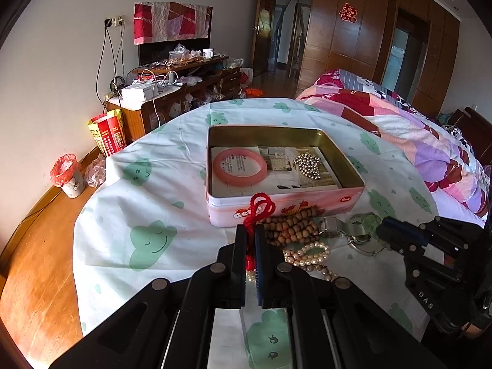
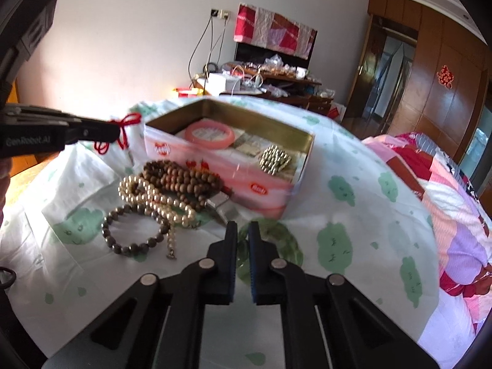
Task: Organize jewelry
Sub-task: 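Lift the tasseled bracelet with the left tool while the right tool grasps the green jade bangle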
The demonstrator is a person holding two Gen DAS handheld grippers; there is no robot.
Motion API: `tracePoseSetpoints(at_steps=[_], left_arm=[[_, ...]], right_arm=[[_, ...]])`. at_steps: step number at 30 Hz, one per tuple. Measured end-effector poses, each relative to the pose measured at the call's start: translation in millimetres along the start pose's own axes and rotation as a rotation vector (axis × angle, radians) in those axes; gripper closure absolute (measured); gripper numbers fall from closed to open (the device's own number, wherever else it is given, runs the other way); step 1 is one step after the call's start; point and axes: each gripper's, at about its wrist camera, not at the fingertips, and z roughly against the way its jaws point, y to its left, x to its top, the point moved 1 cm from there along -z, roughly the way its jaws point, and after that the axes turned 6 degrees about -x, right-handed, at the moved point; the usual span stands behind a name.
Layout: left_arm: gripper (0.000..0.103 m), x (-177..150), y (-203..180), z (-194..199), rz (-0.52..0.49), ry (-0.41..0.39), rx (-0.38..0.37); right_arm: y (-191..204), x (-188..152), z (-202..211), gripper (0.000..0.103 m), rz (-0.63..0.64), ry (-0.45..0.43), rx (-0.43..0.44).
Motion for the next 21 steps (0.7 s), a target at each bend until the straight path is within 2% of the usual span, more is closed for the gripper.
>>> tracePoseSetpoints(at_steps=[1, 2, 9, 13, 15, 16, 17, 21], left_arm=[[0.100, 1.5, -0.1, 2.1, 0.000, -0.006, -0.001], [0.100, 2.4, 0.4, 3.1, -0.001, -0.008, -0.002], [0.100, 6.3, 0.4, 6.8, -0.004, -0.018, -0.005], [0.100, 5.3, -0.2, 4.6, -0.003, -0.008, -0.006], [0.100, 3.9, -0.8, 2.0, -0.005, 0.002, -0.007], [0.100, 2.9, -0.9, -0.3, -0.007, 0.008, -0.008], [0.100, 1.4, -1.1, -2.7, -0.008, 0.017, -0.008], [0.100, -2.4, 0.0, -9.4, 0.000, 0.038, -0.018]], right_arm=[[-1.8, 1.8, 3.2, 0.095, -0.003, -0.011, -0.005], [-2.8, 3.9, 4.1, 0.100, -0.005, -0.017, -0.007], [-14.3, 17.2, 13.1, 0.100, -0.022, -0.052, -0.014], [-15.9, 17.7, 11.3, 0.100, -0.029, -0.033, 0.008], [-11.2, 15.5, 9.3, 0.095, -0.016, -0.022, 0.024], [-7.0, 13.9, 7.4, 0.080, -0.007, -0.015, 0.025], [-3.7, 13.2, 5.2, 0.071, -0.001, -0.007, 0.033], [10.2, 7.0, -7.0, 0.071, 0.044, 0.037, 0.028]])
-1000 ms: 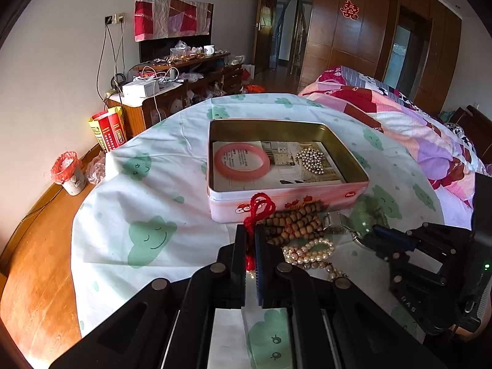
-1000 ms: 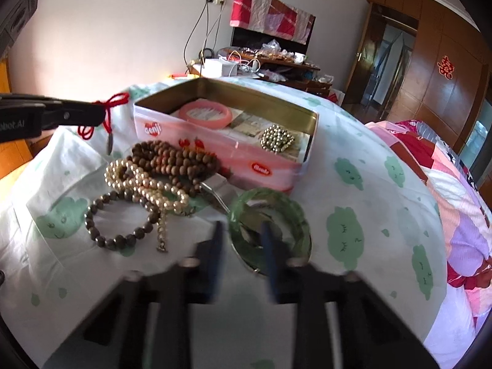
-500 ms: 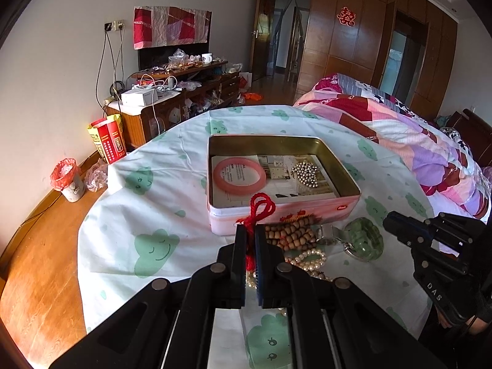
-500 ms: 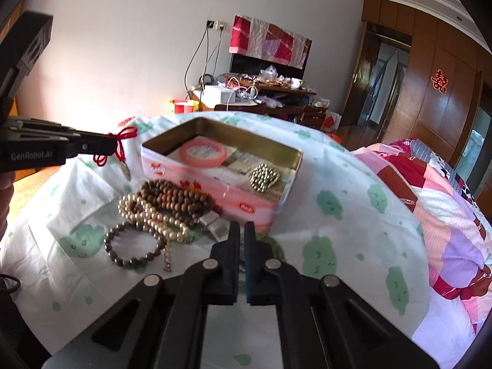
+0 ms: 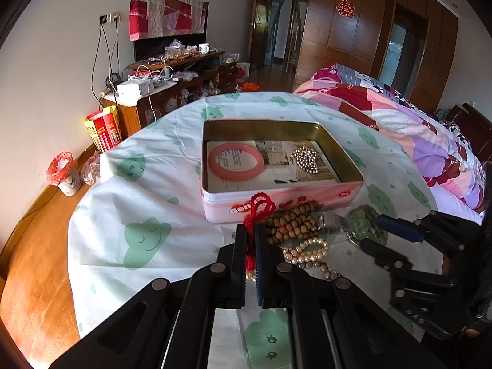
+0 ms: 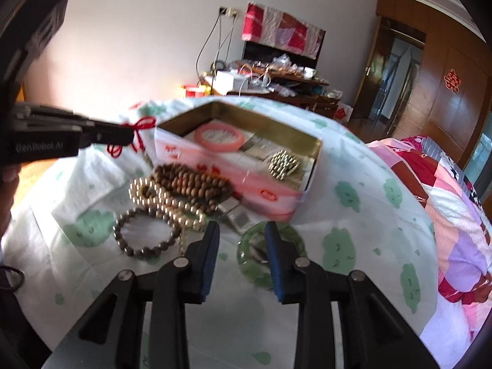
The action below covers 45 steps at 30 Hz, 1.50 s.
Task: Organize jewelry
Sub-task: 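Lift the tasseled bracelet with the left tool while the right tool grasps the green jade bangle, then lower the bracelet into the tin with the left tool while the right tool places the jade bangle in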
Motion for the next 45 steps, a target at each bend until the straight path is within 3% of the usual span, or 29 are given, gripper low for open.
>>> tracePoseSetpoints(at_steps=[2, 4, 5, 14, 21, 27, 33, 41, 45], left_arm=[[0.100, -0.1, 0.6, -1.2, 0.003, 0.004, -0.002], [0.100, -0.1, 1.1, -1.0, 0.003, 0.002, -0.001], [0.100, 0.3, 1.4, -0.3, 0.004, 0.000, -0.001], [0.100, 12.1, -2.0, 9.1, -0.018, -0.031, -0.006], [0.100, 43.2, -1.3, 11.8, -0.050, -0.071, 0.006], [0.100, 69.7, 1.6, -1.1, -0.073, -0.083, 0.023], [0.100, 82.6, 12.7, -38.0, -0.079, -0.045, 0.064], [0.099, 84.7, 19.5, -69.7, -0.086, 0.003, 0.091], [0.097, 85.8, 20.1, -73.9, -0.080, 0.012, 0.092]], right_arm=[[2.4, -2.8, -8.0, 0.074, 0.010, 0.026, -0.008], [3.8, -6.6, -13.1, 0.094, 0.031, 0.045, -0.028], [3.9, -8.1, -12.5, 0.096, 0.036, 0.049, -0.024], [-15.3, 10.7, 24.3, 0.096, -0.011, -0.066, -0.031], [-25.1, 36.6, 26.7, 0.096, -0.006, -0.111, -0.031], [-29.7, 65.0, 10.2, 0.096, 0.005, -0.138, -0.011], [-27.4, 85.0, -28.1, 0.096, 0.020, -0.121, -0.004], [-31.9, 84.8, -71.6, 0.096, 0.003, -0.062, -0.007], [-34.3, 82.8, -75.2, 0.094, -0.008, -0.081, -0.036]])
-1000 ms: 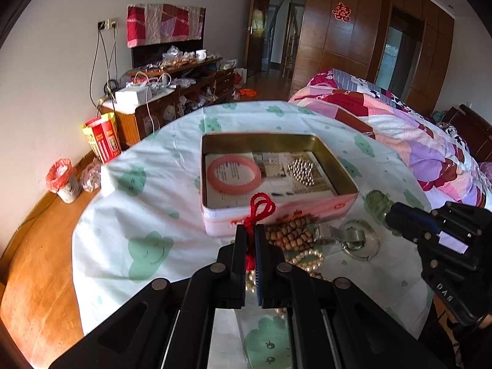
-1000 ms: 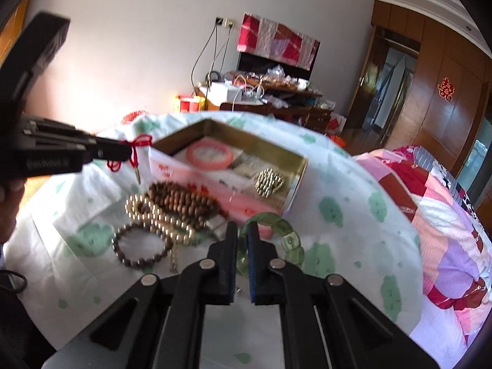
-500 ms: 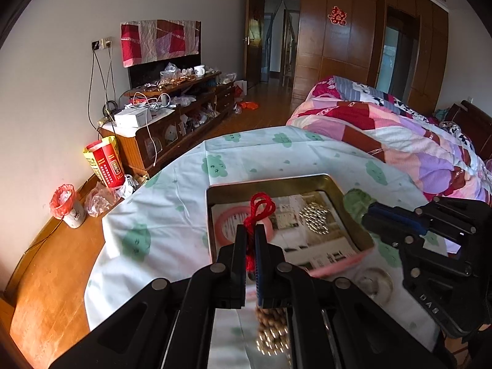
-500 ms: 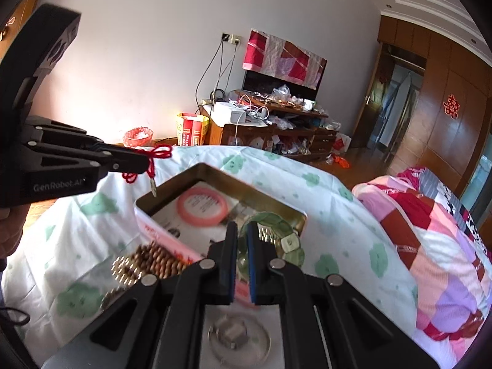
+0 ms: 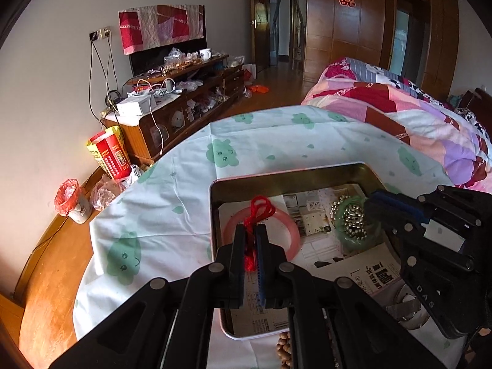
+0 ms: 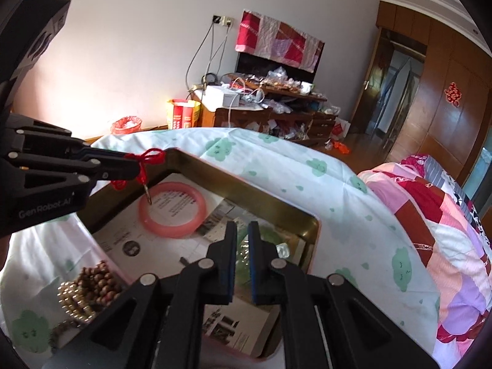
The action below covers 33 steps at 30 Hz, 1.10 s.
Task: Organize jewelry
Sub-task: 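Lower the bracelet into the tin with the left tool while the right tool places the jade bangle in, then open both tools and withdraw them from the tin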
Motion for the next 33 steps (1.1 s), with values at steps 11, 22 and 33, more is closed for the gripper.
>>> tracePoseSetpoints(at_steps=[11, 22, 33], left_arm=[[0.039, -6.1, 2.6, 5.6, 0.009, -0.017, 0.072], [0.039, -22.9, 10.9, 19.6, 0.059, -0.003, 0.058], [0.039, -61.4, 9.4, 50.0, 0.095, 0.001, 0.063]], right_arm=[[-7.4, -11.2, 7.9, 0.055, -0.037, 0.023, -0.018], [-28.7, -26.1, 29.8, 0.046, -0.130, 0.035, -0.038], [-39.9, -58.7, 59.0, 0.038, -0.199, 0.067, -0.064]])
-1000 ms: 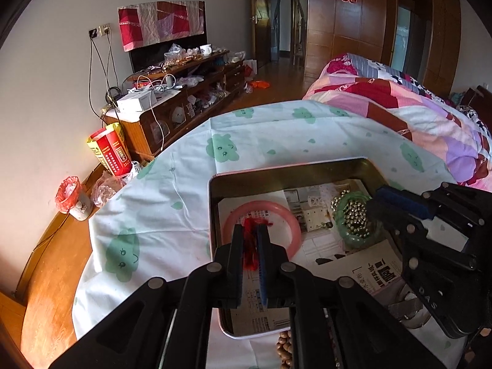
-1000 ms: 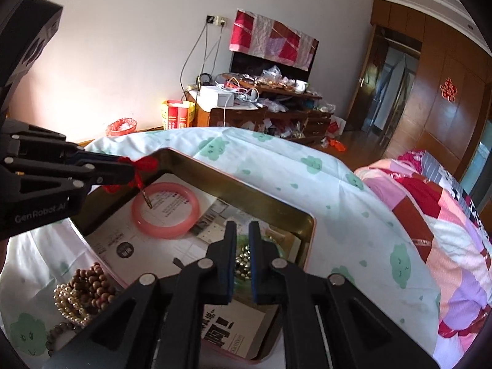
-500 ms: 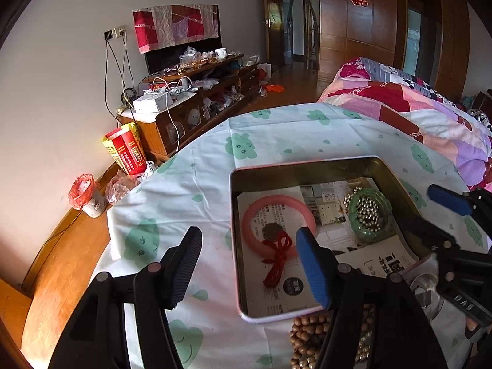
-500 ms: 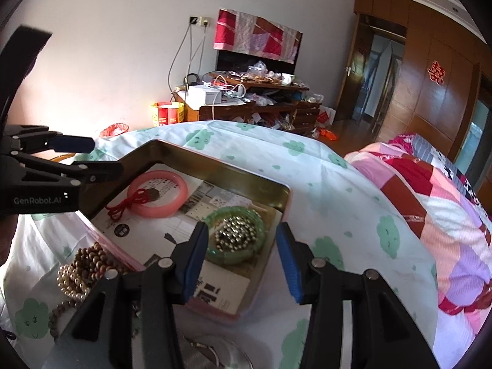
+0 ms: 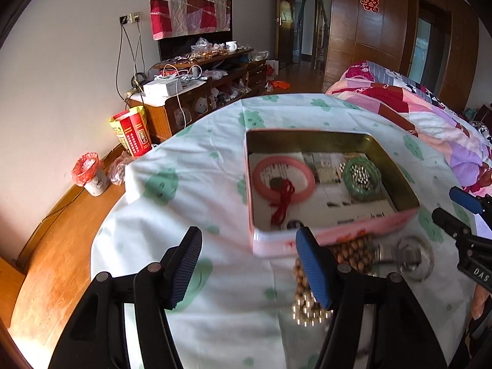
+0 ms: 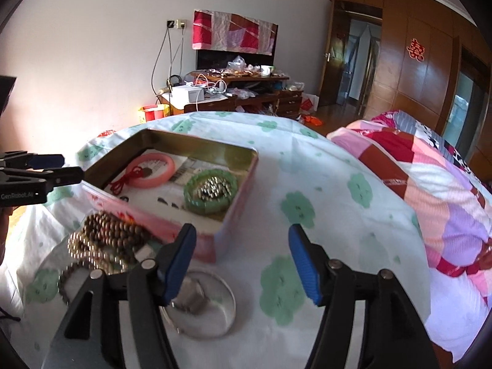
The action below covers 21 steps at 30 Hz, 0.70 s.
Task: Organize jewelry
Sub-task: 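Open both tools and withdraw them from the tin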
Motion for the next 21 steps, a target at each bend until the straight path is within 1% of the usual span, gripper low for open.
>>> tracePoseSetpoints(at_steps=[5, 10, 12, 16, 21], left_arm=[[0.039, -18.2, -4.5, 6.6, -0.004, 0.016, -0.013], [0.039, -35.3, -7.3, 3.7, 0.002, 0.044, -0.016], [0.039, -37.9, -9.9, 2.5, 0.004, 0.054, -0.013], [0.039, -42.0, -18.5, 3.8, -0.018, 0.047, -0.023], [0.039, -46.7, -25.0, -1.4, -0.037, 0.057, -0.039]], right_arm=[[-8.8, -15.7, 10.0, 0.034, -0.039, 0.012, -0.008], [-3.8, -30.9, 14.1, 0.034, -0.024, 0.029, -0.001], [-0.3, -36.2, 14.8, 0.034, -0.006, 0.039, 0.001], [3.0, -45.7, 16.2, 0.034, 0.013, 0.046, -0.012], [6.1, -49.1, 18.6, 0.033, 0.022, 0.042, -0.019]])
